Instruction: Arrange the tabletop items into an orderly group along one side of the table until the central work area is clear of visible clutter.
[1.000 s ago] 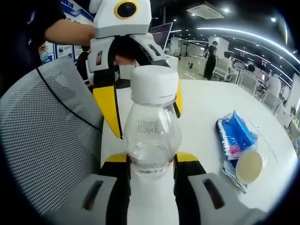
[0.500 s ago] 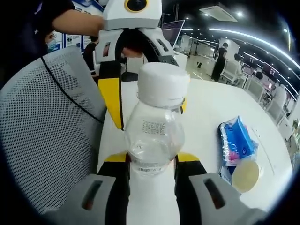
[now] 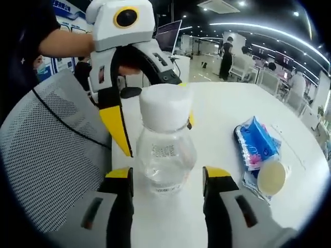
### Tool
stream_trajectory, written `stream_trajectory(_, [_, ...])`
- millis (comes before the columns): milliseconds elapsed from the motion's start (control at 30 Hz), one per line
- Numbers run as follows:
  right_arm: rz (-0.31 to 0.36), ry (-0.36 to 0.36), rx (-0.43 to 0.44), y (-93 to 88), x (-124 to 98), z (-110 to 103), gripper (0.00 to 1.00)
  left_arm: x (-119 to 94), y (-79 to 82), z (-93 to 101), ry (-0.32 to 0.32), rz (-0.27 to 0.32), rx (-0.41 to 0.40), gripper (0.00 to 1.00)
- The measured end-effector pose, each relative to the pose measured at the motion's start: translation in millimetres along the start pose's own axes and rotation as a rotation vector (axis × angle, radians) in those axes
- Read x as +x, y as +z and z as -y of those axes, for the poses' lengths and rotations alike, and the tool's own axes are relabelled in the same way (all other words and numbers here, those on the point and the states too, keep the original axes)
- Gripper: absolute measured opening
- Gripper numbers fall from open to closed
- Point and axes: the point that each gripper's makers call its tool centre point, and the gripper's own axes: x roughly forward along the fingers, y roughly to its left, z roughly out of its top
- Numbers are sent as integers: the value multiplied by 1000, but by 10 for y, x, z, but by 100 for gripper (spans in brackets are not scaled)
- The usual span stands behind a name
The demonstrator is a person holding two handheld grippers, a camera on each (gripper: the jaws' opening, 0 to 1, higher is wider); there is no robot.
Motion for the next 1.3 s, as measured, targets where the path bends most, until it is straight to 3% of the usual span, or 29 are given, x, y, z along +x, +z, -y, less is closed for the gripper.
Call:
stream_trajectory(167, [-6,-27,24,-18,-88,2,63,25,-21,7,3,-2,-2,40])
stream_trajectory(667, [5,-230,188,-56,-568,142,90,131,-50,11,24,-1,-24,46])
stream_trajectory(1000, [42,-342,274,-69,-841,228,99,247,-74,-9,3,-18,-26,46])
stream_trajectory(1300, [38,-409,269,-141,-1049,209,100,349,-98,1,-37,-32,-7,46])
